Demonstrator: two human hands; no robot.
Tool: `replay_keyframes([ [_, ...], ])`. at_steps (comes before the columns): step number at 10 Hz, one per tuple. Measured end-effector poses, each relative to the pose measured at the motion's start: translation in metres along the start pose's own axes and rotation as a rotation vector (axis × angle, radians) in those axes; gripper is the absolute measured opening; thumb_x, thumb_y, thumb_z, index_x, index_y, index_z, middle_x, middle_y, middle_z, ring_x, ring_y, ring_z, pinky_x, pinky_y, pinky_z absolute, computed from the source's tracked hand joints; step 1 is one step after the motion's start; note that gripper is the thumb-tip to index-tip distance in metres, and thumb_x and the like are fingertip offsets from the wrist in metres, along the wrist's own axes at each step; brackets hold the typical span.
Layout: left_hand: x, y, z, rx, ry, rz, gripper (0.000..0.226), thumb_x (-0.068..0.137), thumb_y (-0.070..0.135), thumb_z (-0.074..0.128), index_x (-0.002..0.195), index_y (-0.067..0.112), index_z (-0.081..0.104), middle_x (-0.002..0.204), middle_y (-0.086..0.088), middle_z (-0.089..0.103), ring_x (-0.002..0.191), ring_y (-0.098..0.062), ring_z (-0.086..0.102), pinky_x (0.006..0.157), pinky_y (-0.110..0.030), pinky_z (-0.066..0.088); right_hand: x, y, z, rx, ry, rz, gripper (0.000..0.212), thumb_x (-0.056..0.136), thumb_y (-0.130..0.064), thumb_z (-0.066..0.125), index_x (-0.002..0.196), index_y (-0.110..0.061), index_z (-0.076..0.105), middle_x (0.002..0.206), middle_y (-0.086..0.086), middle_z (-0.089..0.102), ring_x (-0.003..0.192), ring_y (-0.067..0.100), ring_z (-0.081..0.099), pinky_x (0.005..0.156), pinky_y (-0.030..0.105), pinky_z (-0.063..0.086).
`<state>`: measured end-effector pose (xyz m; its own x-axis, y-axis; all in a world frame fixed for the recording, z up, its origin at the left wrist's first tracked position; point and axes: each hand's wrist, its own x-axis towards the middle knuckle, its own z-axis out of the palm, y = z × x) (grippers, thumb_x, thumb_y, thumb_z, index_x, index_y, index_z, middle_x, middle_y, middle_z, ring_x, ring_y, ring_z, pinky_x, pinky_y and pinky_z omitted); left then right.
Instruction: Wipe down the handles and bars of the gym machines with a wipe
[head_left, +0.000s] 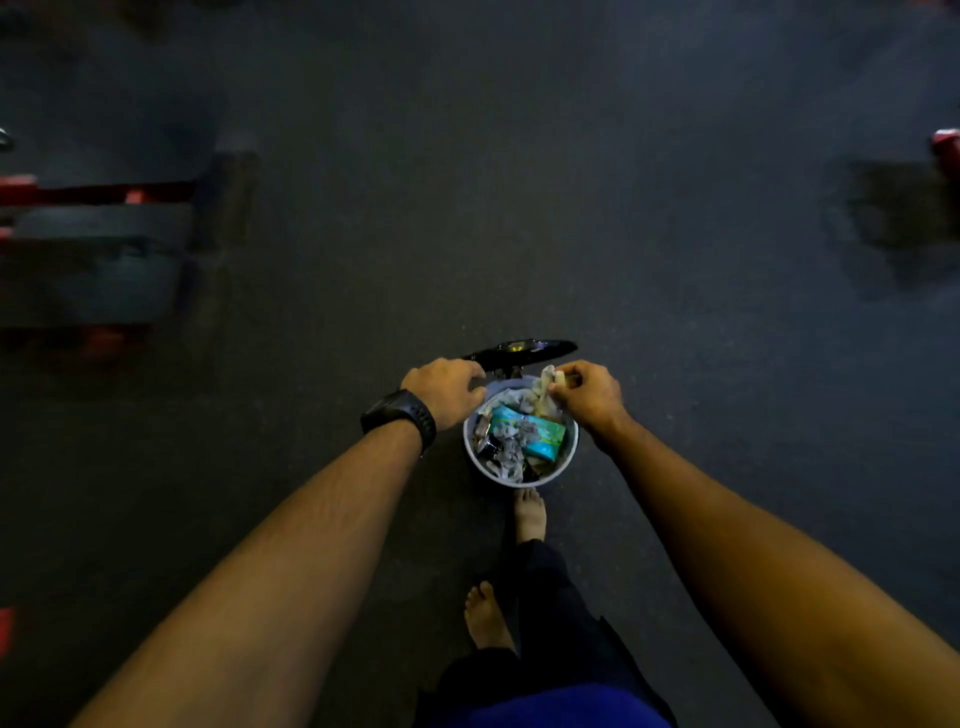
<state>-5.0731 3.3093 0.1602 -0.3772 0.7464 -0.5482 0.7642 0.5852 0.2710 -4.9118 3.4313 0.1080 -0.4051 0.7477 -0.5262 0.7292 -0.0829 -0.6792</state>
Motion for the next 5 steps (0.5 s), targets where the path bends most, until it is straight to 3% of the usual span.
replay_keyframes([
  [2,0.039,-0.009,0.034,0.009,-0.101,-0.021,0.038,0.100,0.039,0.048,0.134,0.024,0.054,0.129,-0.003,0.061,0.115,-0.024,0.057,0.095,-0.040,0.048,0.040,0.034,0.027,0.034,-0.048,0.097,0.025,0.088,-0.017,0.069,0.112,-0.011,0.064,0.100,0.009,0.069,0.091,0.021,0.068,0.083,0.039,0.058],
  [3,0.056,-0.014,0.045,-0.002,-0.132,-0.052,0.037,0.100,0.039,0.048,0.133,0.024,0.054,0.127,-0.003,0.062,0.113,-0.024,0.058,0.093,-0.040,0.050,0.055,0.050,0.037,0.012,-0.054,0.144,0.012,0.086,-0.019,0.071,0.097,-0.014,0.066,0.096,0.009,0.070,0.089,0.021,0.069,0.082,0.041,0.058],
  [4,0.064,-0.017,0.050,-0.014,-0.145,-0.073,0.038,0.100,0.039,0.049,0.133,0.023,0.054,0.126,-0.004,0.062,0.112,-0.024,0.059,0.092,-0.040,0.051,0.061,0.058,0.040,-0.005,-0.056,0.164,0.015,0.087,-0.019,0.069,0.076,-0.023,0.060,0.092,0.008,0.069,0.089,0.023,0.069,0.082,0.042,0.057],
  [5,0.070,-0.022,0.054,-0.036,-0.149,-0.099,0.037,0.099,0.039,0.050,0.132,0.024,0.055,0.124,-0.004,0.063,0.111,-0.023,0.059,0.092,-0.040,0.051,0.066,0.062,0.041,-0.025,-0.032,0.183,0.024,0.087,-0.021,0.069,0.067,-0.027,0.056,0.088,0.005,0.068,0.089,0.025,0.068,0.084,0.044,0.056],
])
